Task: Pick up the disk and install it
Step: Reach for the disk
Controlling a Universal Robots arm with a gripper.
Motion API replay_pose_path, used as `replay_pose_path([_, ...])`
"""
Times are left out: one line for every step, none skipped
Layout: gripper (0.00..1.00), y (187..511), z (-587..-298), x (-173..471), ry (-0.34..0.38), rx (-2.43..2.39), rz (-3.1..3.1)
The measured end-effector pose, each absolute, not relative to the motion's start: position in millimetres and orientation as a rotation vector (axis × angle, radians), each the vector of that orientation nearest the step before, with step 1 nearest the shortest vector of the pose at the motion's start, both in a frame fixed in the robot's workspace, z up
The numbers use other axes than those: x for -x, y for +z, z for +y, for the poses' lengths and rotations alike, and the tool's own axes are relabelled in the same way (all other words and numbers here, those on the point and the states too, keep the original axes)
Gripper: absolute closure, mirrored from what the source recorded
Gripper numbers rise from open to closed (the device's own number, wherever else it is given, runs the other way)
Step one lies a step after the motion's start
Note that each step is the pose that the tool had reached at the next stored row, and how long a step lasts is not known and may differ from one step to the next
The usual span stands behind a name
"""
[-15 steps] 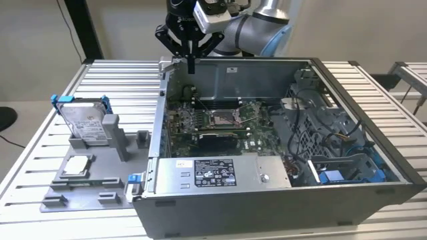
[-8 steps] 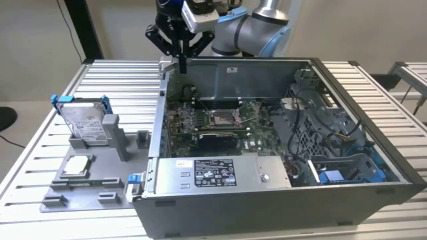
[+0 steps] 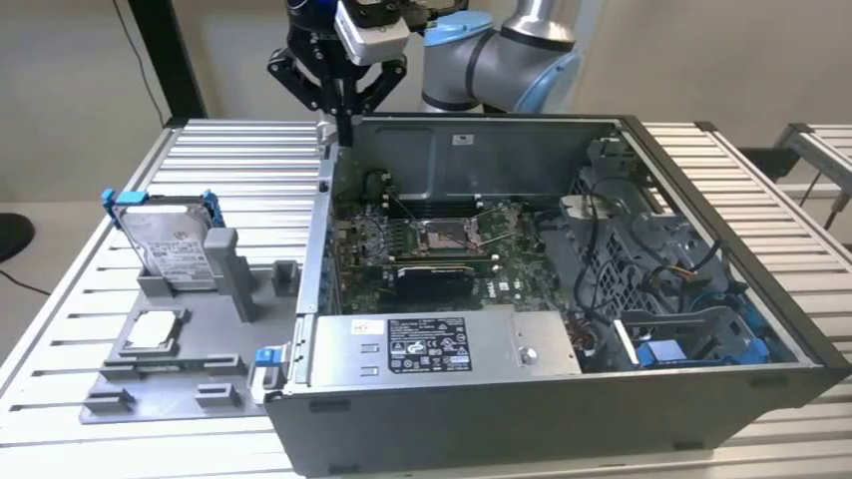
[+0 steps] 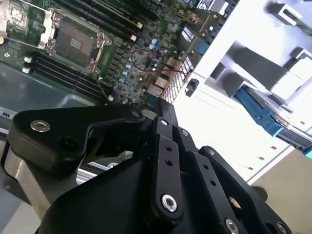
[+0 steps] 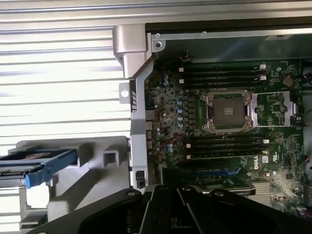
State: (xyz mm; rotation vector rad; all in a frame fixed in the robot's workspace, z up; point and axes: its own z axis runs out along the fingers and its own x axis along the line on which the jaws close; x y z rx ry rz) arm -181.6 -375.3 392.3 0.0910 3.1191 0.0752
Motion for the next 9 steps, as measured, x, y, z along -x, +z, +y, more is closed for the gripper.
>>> replay_pose_path([1.0,392.2,-375.3,183.6,0.075,-0.087,3.119])
replay_pose_path([1.0,392.2,-375.3,185.4,0.075,-0.082,3.119])
replay_pose_path([1.0,392.2,-375.3,187.2,0.075,-0.076,3.12])
replay_pose_path([1.0,392.1,-375.3,188.7,0.075,-0.071,3.12])
replay_pose_path([1.0,392.1,-375.3,190.0,0.076,-0.064,3.12])
replay_pose_path([1.0,392.0,-375.3,191.2,0.076,-0.056,3.12])
replay_pose_path([1.0,392.0,-375.3,192.3,0.076,-0.046,3.121])
replay_pose_path([1.0,391.9,-375.3,193.4,0.076,-0.036,3.121])
replay_pose_path([1.0,391.8,-375.3,194.5,0.076,-0.028,3.121])
